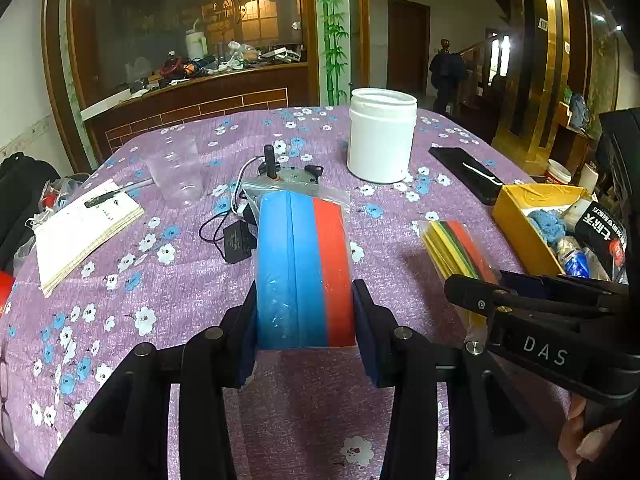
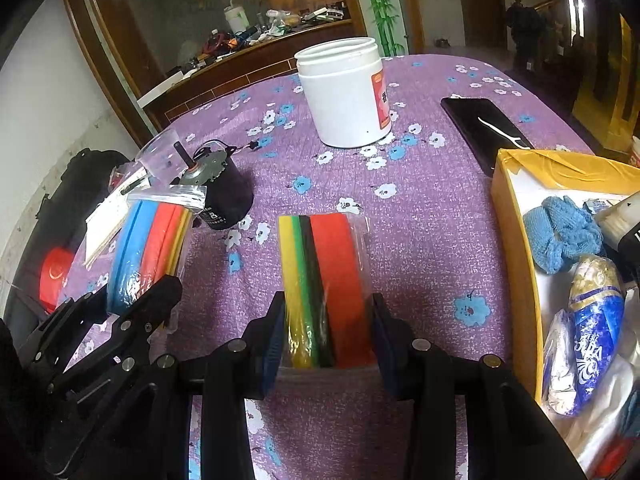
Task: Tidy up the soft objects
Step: 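Carry both tube packs over the white box and lower them in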
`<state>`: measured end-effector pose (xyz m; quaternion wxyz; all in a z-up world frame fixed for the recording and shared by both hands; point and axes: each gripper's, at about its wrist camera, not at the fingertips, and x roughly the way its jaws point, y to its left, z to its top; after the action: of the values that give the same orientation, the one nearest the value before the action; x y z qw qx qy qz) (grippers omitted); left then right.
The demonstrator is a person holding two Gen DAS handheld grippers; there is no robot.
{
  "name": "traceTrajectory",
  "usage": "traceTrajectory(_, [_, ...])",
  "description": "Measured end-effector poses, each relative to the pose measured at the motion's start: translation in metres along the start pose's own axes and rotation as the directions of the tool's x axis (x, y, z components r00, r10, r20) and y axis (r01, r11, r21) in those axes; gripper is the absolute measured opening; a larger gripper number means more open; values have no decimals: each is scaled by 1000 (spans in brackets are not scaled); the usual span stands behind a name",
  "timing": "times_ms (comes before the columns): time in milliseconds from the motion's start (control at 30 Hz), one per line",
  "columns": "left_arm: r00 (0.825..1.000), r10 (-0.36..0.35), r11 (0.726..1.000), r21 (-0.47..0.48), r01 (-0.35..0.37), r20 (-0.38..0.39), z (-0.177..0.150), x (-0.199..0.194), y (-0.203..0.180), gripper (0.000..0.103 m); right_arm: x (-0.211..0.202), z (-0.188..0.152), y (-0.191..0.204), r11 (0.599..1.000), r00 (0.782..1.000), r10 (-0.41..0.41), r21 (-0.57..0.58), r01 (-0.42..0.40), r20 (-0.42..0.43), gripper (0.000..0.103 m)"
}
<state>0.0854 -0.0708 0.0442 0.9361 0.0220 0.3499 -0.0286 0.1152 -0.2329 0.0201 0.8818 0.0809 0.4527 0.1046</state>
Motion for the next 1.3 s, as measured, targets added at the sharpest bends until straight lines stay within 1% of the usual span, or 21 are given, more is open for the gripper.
traceTrajectory(267, [999, -14, 1000, 0, 14, 39, 2, -9, -2, 39, -9, 2, -2, 1000, 999, -9, 5, 9, 36, 41])
traceTrajectory(833, [995, -46, 999, 1, 46, 89, 4, -23, -4, 39, -30, 5, -6, 999, 995, -16, 32, 13, 103, 41])
traceTrajectory(1033, [992, -72, 997, 6, 72, 104, 5, -30, -5, 39, -48, 5, -12, 998, 989, -18, 57, 10, 145, 41])
traceTrajectory(1167, [990, -91, 996, 11, 90, 111, 5, -34, -8, 39, -68, -3, -19, 996, 981, -21, 86, 5, 191, 41])
traceTrajectory(1300, [988, -100, 995, 29, 97, 120, 4, -38, -12, 39, -81, -13, -25, 994, 979, -12, 108, -10, 202, 41])
